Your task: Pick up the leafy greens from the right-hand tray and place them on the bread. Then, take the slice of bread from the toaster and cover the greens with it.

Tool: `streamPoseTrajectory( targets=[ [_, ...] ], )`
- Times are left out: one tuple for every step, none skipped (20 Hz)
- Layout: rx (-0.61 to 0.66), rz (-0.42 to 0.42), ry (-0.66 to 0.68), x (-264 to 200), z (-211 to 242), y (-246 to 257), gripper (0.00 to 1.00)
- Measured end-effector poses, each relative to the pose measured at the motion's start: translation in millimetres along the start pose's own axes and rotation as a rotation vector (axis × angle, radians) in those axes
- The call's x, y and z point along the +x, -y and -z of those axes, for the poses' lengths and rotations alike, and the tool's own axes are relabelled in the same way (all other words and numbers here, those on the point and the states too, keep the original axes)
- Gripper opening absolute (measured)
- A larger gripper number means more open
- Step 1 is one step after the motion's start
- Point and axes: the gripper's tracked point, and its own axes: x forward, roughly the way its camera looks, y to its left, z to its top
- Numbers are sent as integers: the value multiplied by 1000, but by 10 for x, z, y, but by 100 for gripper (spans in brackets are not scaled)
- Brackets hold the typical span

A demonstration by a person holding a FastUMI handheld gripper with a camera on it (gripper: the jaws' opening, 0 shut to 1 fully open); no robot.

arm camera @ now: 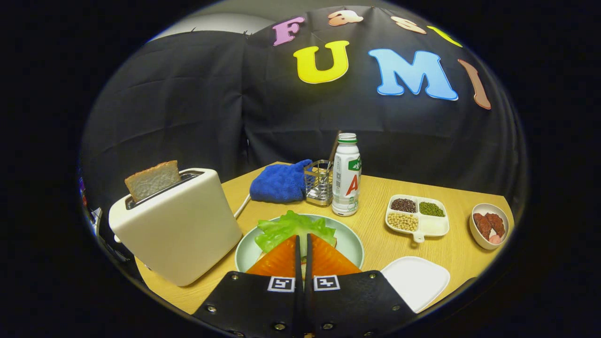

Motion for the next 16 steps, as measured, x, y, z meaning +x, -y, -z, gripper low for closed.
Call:
streamPoseTrajectory(
  targets=[
    [0,3,-10,34,38,-17,1],
    [0,0,-26,61,81,-45,1],
    [-1,-5,-40,87,126,-65,1],
    [-4,-11,-53,110,167,-92,1],
    [-8,-12,-70,123,223,-111,1],
    [-15,-9,-91,130,277,-117,1],
    [-31,2,-103,138,319,-100,1],
    [-48,20,-109,141,334,-64,1],
    [-57,29,-110,133,346,-51,2],
    [-54,18,-114,123,353,-81,6],
    [-54,17,-121,106,371,-85,6],
    [-53,18,-123,83,372,-83,9],
    [-62,29,-120,61,366,-67,9],
    [-72,48,-115,44,359,-23,13],
    [-77,56,-106,32,350,-9,13],
    [-86,55,-115,12,363,-9,20]
  ],
)
